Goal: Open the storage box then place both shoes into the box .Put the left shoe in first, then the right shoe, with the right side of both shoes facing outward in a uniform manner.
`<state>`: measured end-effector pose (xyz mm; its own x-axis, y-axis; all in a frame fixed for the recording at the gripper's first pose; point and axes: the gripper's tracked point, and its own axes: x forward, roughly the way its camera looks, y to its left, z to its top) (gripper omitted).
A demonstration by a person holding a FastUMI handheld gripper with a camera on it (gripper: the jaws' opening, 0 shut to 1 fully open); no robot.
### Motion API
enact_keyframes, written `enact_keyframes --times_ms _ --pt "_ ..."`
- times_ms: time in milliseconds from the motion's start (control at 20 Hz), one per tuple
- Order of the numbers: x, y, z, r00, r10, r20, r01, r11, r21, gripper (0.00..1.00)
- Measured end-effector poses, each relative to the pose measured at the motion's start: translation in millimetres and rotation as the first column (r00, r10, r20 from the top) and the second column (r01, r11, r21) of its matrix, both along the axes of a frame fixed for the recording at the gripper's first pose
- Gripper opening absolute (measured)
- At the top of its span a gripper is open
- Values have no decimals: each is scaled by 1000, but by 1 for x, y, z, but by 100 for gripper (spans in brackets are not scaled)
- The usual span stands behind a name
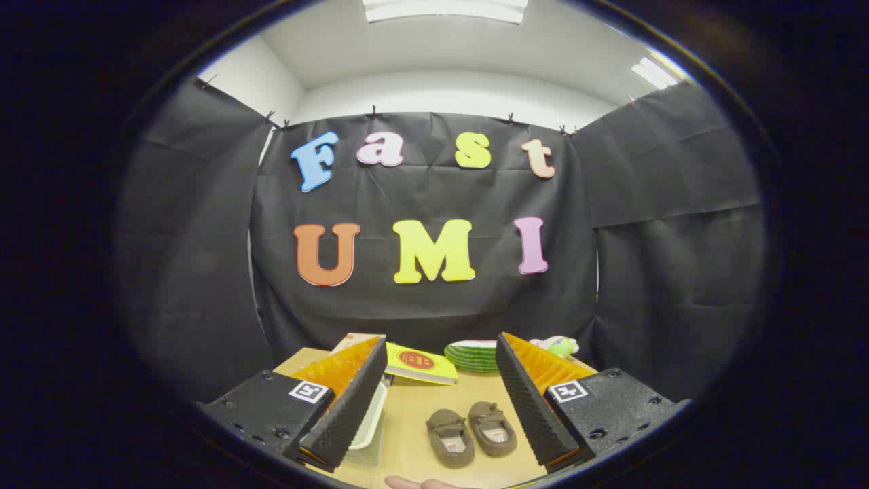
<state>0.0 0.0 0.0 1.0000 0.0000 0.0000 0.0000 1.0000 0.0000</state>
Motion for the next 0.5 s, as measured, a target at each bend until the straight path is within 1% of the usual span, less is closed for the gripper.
enact_keyframes --times_ms 500 --pt "8 0 -20 999 1 -32 -2 1000 -30 100"
